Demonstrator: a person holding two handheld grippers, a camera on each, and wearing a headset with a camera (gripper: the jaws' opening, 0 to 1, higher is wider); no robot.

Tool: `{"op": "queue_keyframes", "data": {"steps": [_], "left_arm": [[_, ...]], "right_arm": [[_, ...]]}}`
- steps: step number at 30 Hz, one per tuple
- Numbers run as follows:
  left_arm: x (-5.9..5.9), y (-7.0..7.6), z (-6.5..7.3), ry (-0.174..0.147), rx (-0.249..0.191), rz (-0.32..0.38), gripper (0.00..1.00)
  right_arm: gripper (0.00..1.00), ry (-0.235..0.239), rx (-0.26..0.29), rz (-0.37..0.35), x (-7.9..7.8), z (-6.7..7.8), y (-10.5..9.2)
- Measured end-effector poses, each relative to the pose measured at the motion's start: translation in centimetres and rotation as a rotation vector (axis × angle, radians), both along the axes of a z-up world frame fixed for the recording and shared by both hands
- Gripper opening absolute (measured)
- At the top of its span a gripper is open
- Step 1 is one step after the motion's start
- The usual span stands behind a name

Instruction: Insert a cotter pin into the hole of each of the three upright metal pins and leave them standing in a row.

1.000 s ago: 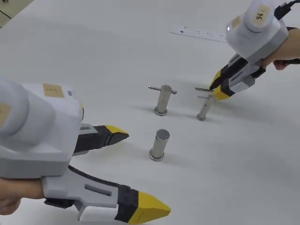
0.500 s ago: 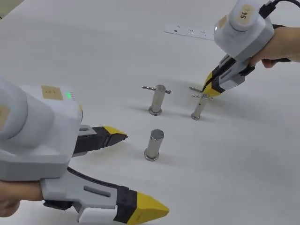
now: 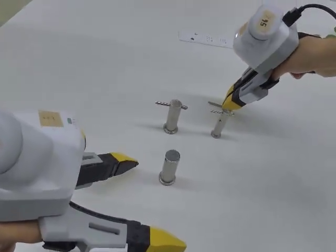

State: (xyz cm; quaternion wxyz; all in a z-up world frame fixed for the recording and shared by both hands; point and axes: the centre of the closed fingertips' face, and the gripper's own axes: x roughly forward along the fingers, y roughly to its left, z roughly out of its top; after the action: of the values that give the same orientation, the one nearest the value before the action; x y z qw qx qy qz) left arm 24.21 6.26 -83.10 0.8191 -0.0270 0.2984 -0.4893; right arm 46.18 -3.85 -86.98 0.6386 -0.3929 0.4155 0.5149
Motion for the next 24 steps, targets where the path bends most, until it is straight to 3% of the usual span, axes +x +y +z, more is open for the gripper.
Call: {"op": "queue_keyframes", "data": {"steps": [16, 24], "left_arm": [[0.3, 0.2, 0.6, -0.002, 0.008, 0.024, 0.86], [0.1, 0.0, 1.1, 0.0, 0.005, 0.019, 0.87]], "right_arm": [[0.02, -0.058, -0.062, 0.047, 0.7, 0.0, -0.3], [0.02, -0.107, -0.029, 0.039, 0.8, 2.3, -1.0]]}}
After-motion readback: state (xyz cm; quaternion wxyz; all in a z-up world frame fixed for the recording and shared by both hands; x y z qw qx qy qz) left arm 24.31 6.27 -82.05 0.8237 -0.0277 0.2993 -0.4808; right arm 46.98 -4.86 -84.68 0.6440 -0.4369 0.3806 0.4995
